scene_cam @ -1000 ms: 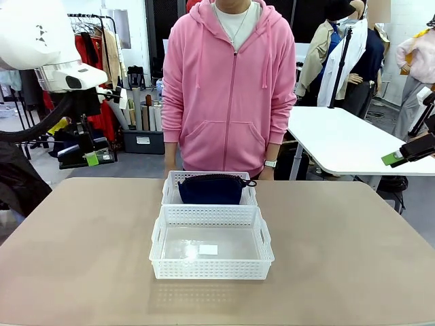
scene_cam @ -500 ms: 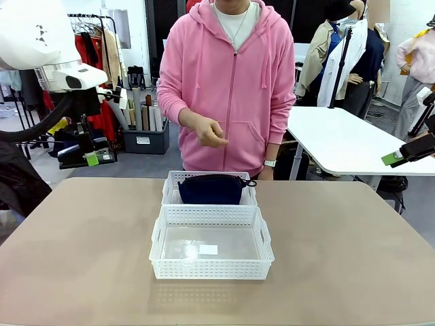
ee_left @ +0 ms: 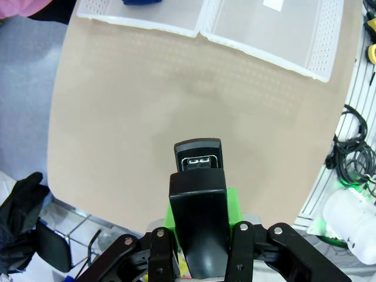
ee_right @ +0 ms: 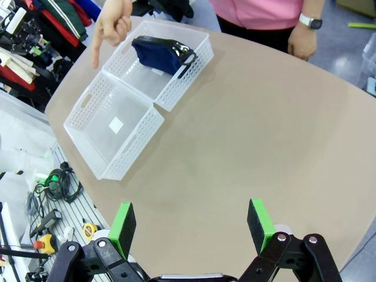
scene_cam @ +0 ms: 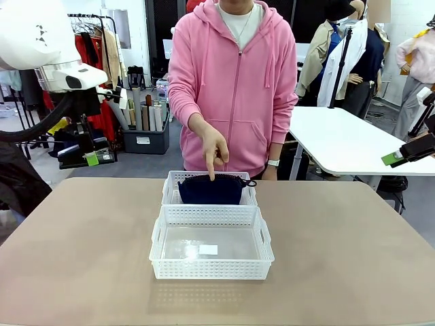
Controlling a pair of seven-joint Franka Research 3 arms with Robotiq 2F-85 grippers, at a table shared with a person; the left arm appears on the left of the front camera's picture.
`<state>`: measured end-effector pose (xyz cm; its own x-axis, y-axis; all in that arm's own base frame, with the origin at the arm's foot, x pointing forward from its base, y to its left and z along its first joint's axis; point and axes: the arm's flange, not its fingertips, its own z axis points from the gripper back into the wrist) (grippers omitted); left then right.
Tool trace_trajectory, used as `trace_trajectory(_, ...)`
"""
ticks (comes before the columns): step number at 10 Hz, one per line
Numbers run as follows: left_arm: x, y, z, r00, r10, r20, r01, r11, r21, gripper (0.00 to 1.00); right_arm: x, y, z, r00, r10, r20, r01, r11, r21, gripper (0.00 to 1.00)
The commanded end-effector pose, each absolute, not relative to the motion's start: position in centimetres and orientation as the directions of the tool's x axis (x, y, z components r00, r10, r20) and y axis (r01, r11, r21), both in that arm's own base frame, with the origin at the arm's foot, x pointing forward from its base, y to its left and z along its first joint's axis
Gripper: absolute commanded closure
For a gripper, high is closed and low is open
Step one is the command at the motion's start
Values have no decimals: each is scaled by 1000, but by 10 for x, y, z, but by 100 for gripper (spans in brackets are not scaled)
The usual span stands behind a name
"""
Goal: Distribute items into two baskets.
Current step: Place the picked Stapler into the Organizing basket as instructed by the person.
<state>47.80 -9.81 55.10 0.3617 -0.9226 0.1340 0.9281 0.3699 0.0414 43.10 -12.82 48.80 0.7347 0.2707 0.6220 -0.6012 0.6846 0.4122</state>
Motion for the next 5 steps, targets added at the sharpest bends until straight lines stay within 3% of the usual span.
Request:
trace_trajectory(1, 478, -96, 554, 366, -921, 135, 925, 375, 50, 100, 431, -129, 490, 736, 271, 621, -600, 687, 411, 0)
trace_trajectory(5, 478, -96, 554, 366, -921, 135, 925, 375, 50, 100, 431, -129, 490, 736, 271, 621, -600, 687, 411, 0)
